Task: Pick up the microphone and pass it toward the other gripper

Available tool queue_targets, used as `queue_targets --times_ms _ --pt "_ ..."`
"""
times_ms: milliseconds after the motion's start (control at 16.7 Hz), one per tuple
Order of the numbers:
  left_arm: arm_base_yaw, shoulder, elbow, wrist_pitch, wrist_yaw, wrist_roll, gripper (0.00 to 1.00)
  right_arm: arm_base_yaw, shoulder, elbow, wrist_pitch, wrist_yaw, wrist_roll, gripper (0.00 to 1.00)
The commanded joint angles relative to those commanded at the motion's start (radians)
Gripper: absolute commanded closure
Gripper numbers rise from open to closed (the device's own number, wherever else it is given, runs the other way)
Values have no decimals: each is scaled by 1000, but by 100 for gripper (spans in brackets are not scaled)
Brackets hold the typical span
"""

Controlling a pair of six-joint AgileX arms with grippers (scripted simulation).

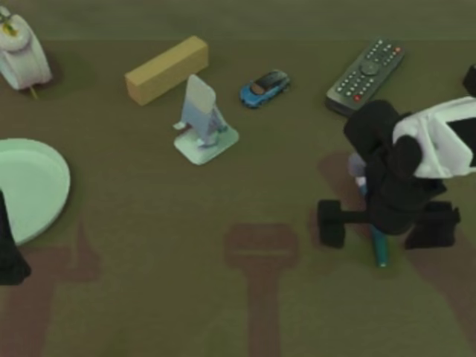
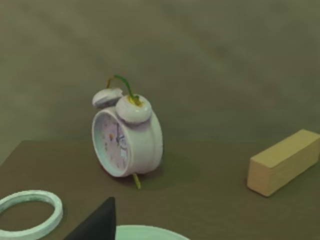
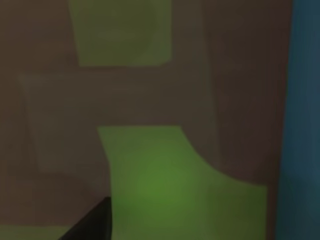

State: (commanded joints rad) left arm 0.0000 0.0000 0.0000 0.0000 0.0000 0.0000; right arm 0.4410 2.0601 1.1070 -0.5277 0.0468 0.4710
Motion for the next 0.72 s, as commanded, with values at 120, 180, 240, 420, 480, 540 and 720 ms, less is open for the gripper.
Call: queue_targets --times_ms 120,180,240,420,480,540,720 --pt "0 0 0 0 0 0 0 -1 22 -11 28 0 0 0" --pt "0 0 0 0 0 0 0 -1 23 -11 29 0 0 0" --pt "0 0 0 0 0 0 0 -1 23 -11 29 0 0 0" --pt "0 0 0 0 0 0 0 -1 23 -11 29 0 0 15" --pt "0 0 0 0 0 0 0 -1 23 -11 29 0 0 23" --pt "0 0 0 0 0 0 0 -1 23 -11 29 0 0 30" --pt "0 0 0 0 0 0 0 -1 23 -11 29 0 0 53"
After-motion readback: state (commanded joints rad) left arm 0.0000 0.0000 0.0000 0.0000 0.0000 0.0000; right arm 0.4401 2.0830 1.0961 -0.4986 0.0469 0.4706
